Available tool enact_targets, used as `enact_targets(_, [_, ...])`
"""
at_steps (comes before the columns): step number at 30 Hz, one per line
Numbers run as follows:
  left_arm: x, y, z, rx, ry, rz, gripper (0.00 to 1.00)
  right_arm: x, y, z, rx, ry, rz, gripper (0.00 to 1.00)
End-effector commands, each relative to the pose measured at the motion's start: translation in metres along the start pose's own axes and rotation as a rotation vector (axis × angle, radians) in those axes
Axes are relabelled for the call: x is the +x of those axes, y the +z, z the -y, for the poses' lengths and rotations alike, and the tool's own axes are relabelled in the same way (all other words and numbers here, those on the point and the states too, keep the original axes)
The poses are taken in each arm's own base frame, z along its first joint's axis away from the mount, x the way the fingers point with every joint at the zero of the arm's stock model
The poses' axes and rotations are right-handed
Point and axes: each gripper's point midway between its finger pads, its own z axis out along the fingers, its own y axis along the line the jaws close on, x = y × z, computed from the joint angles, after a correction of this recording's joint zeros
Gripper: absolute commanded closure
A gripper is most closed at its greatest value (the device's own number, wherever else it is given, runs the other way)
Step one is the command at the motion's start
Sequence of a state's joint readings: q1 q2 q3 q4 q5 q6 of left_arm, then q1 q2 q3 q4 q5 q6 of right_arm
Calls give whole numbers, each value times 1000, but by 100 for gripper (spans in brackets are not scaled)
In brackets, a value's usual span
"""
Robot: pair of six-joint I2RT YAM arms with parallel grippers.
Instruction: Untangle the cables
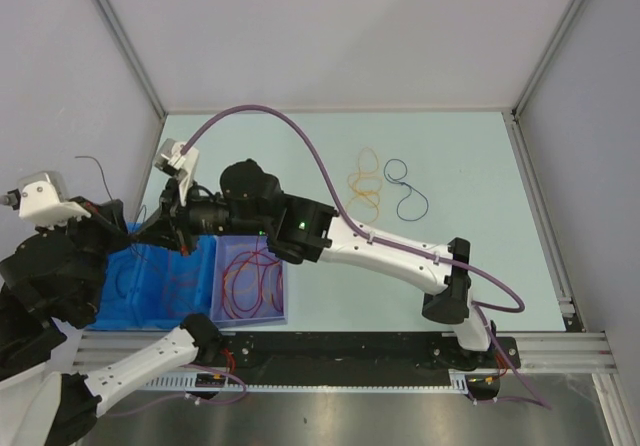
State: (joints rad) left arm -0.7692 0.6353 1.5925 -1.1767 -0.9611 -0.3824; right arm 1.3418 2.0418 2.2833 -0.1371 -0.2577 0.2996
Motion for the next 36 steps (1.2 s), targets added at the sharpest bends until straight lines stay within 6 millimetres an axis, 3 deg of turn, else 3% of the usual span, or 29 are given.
enact_targets(1, [-16,-3,-6,-13,3,47,100,-65,-9,-20,-70,-66,164,100])
enact_targets(7, [-31,-9,-13,-9,-28,91,100,-83,-15,-15,-84,-106,207,100])
enact_targets(12, [-53,-16,-17,16,-59,153,100,-118,-29,-5,-48,-144,295,100])
enact_targets(15, [-59,-16,-19,-5,-62,174,100,-116,-24,2,-68,-129,306,100])
enact_targets(20, [-52,-8,-15,-35,-19,165,100,-88,-1,18,-88,-97,280,100])
enact_targets(25, [-27,5,-10,-81,46,126,99,-63,13,43,-77,-31,246,100])
enact_targets(29, [12,18,-3,-100,114,38,98,-22,21,74,-41,61,175,100])
enact_targets(32, [40,26,4,-110,147,-35,98,-2,23,87,-14,122,135,100])
enact_targets(36, [76,37,19,-112,203,-140,96,41,29,102,13,190,43,100])
